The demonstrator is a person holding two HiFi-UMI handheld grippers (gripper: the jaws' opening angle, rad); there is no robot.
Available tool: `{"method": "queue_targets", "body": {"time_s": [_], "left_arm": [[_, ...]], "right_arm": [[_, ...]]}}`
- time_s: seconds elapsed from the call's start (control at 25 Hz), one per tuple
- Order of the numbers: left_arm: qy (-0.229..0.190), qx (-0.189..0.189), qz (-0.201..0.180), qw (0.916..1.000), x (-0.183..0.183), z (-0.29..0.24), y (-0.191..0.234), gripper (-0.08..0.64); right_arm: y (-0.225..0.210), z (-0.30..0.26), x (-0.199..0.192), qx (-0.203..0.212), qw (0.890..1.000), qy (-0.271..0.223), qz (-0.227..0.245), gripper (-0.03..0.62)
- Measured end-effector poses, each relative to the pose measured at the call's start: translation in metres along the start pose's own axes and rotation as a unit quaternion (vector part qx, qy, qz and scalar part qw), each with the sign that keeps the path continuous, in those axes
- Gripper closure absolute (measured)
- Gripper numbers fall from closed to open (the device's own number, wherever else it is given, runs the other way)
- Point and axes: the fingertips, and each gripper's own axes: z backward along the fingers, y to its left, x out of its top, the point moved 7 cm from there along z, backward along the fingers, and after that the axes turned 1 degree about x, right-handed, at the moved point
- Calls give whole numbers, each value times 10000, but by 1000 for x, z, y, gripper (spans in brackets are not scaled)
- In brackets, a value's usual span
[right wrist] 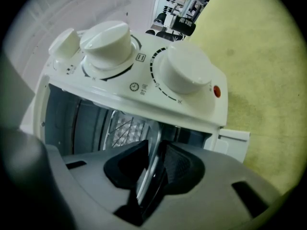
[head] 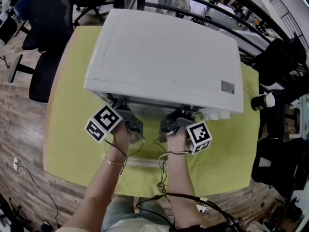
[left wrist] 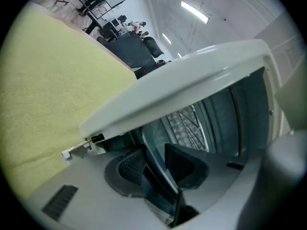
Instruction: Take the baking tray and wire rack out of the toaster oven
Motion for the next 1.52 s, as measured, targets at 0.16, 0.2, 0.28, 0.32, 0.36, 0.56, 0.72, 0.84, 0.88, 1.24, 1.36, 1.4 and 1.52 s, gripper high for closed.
{"method": "queue_targets", "body": {"time_s": [0.16,0.2,0.28,0.32,0.36,0.56,0.72,0.84,0.88,1.24,1.36,1.4,1.52], "left_arm": [[4,2,16,10000,-2,3,1,445],[5,1,23,10000,-2,4,2,445],[9,3,38,10000,-3,6,3,445],[11,3,41,10000,-3,7,4,446],[13,7,42,10000,-4,8,4,446],[36,36,77,10000,-6,15,5,447],[51,73,97,9999,-9,21,6,448],[62,102,96,9999,-10,27,6,448],[64,109,99,9999,-11,28,7,448],[72,128,138,9998,-19,46,9,451],[73,139,158,9998,-21,52,10,451],[73,144,172,9997,-21,54,11,451],[86,135,188,9997,-22,59,13,453]], "right_arm": [[-2,3,0,-7,10000,8,-1,508],[-2,4,-1,-7,10000,13,-1,506],[-2,6,-2,-15,10000,22,-3,506],[-3,7,-2,-20,10000,25,-4,506],[-3,9,-2,-23,10000,25,-5,508],[-4,15,-3,-36,10000,45,-10,508],[-5,23,-4,-113,9999,72,-14,508],[-5,27,-3,-104,9999,81,-10,509],[-5,28,-3,-91,9999,87,-15,509],[-7,47,-3,-106,9999,114,-34,511],[-9,53,-4,-119,9998,118,-78,512],[-10,55,-5,-123,9998,118,-96,514],[-10,60,-7,-125,9998,111,-134,515]]}}
